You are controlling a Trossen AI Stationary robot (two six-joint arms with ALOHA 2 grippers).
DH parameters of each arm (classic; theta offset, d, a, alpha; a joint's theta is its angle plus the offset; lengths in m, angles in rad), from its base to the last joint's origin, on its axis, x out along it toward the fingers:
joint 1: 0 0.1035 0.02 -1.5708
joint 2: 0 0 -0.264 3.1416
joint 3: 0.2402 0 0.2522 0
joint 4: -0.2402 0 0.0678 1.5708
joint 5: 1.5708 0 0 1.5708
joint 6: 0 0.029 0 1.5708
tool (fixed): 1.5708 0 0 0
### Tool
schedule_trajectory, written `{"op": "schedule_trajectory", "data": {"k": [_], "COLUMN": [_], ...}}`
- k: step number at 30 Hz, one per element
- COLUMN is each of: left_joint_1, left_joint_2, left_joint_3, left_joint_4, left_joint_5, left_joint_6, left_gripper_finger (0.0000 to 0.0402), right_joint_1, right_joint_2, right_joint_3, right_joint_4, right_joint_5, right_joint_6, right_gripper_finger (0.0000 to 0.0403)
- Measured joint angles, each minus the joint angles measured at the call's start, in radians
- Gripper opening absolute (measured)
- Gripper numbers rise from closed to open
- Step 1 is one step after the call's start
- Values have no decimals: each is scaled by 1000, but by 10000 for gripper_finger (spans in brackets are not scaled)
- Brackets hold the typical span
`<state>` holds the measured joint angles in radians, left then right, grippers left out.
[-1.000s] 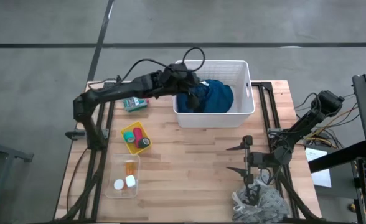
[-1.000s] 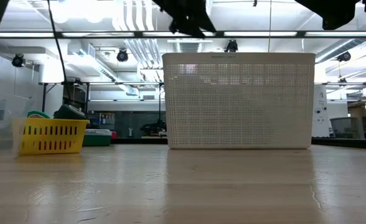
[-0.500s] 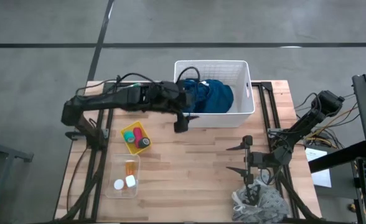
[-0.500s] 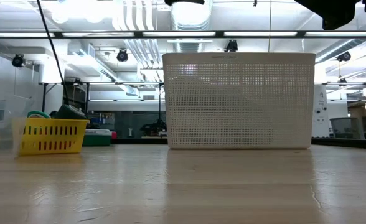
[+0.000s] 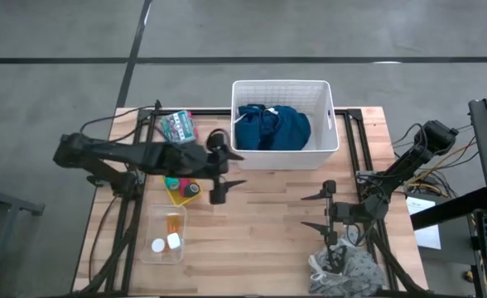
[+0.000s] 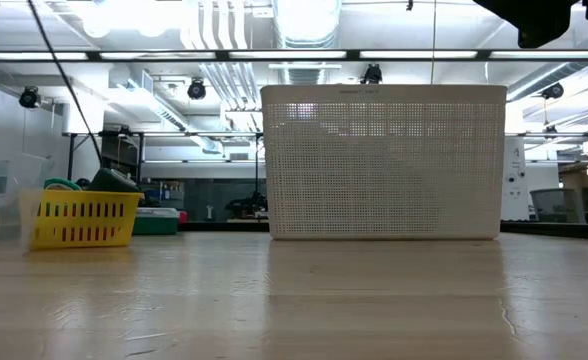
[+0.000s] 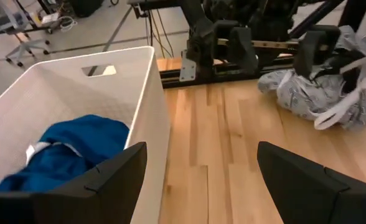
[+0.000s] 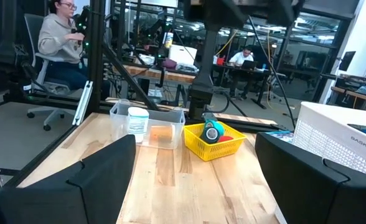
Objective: Pick & place medical supplies in basket/bin
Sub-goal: Put the gray patterned patient gown into the white bin
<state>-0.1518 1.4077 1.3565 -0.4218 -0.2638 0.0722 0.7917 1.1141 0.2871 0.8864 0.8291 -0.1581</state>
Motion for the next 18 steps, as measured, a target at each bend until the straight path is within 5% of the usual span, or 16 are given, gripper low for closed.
{"op": "schedule_trajectory", "data": {"k": [13,18], "left_joint_1": [-28,-28], "left_joint_2": [-417,-576], "left_joint_3": [-636,-777], "left_joint_4": [540,599], "left_joint_5": [185,220], "left_joint_6": [5,3], "left_gripper_finger": [310,310], "right_joint_1": [0,0], "right_joint_2": [0,0], "right_joint_3": [0,0], "right_joint_4": [0,-2], "right_joint_5": [0,0], "right_joint_6": [0,0], "right_gripper_finger": [327,327]}}
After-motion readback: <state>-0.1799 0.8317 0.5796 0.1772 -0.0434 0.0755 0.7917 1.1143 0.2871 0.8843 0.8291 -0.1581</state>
